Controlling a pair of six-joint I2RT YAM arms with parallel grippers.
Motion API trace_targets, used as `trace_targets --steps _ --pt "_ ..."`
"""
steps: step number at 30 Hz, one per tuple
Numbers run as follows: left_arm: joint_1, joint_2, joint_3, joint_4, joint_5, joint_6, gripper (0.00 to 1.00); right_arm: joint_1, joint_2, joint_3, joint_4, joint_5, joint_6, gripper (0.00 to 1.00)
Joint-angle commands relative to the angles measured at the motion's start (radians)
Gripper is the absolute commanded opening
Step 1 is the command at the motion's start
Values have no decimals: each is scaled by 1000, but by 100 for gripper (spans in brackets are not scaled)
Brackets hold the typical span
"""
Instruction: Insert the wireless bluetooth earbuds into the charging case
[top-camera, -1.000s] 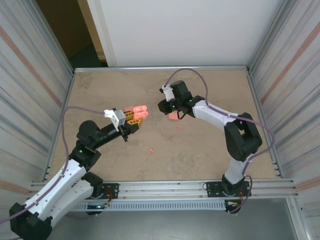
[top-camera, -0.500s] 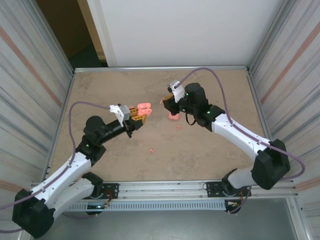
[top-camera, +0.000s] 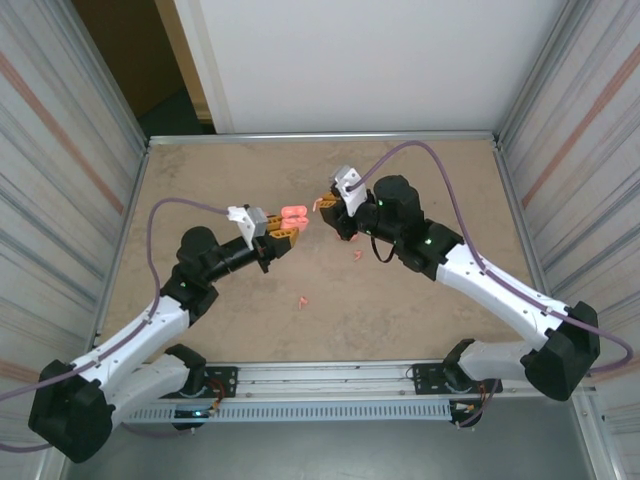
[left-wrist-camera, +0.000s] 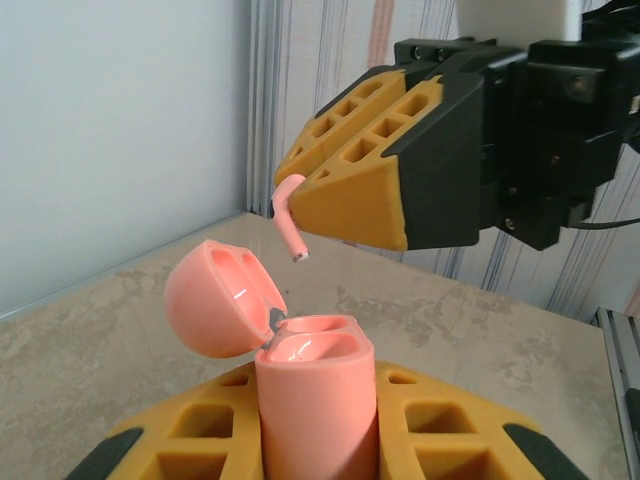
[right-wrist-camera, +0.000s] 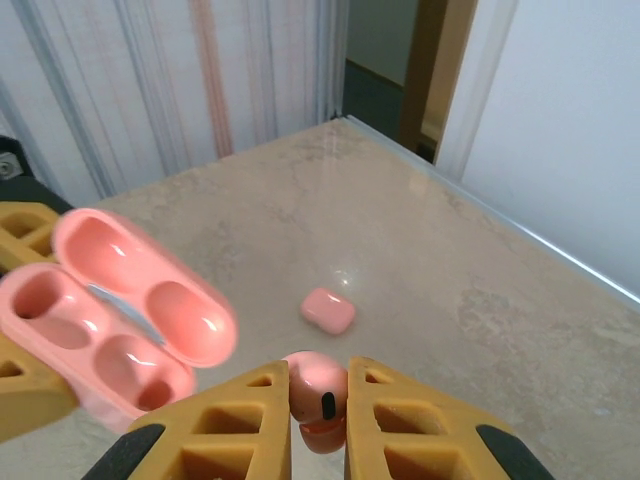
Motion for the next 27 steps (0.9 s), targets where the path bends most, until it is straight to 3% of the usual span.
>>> trace_targets --steps 1,13,27 --pt "-4 5 -5 69 25 -25 0 33 -16 27 3 38 -50 15" --pt "-4 5 -18 75 32 -34 0 113 25 71 61 42 -90 15" --pt "-3 5 -23 96 35 -49 0 140 87 115 59 26 -103 15"
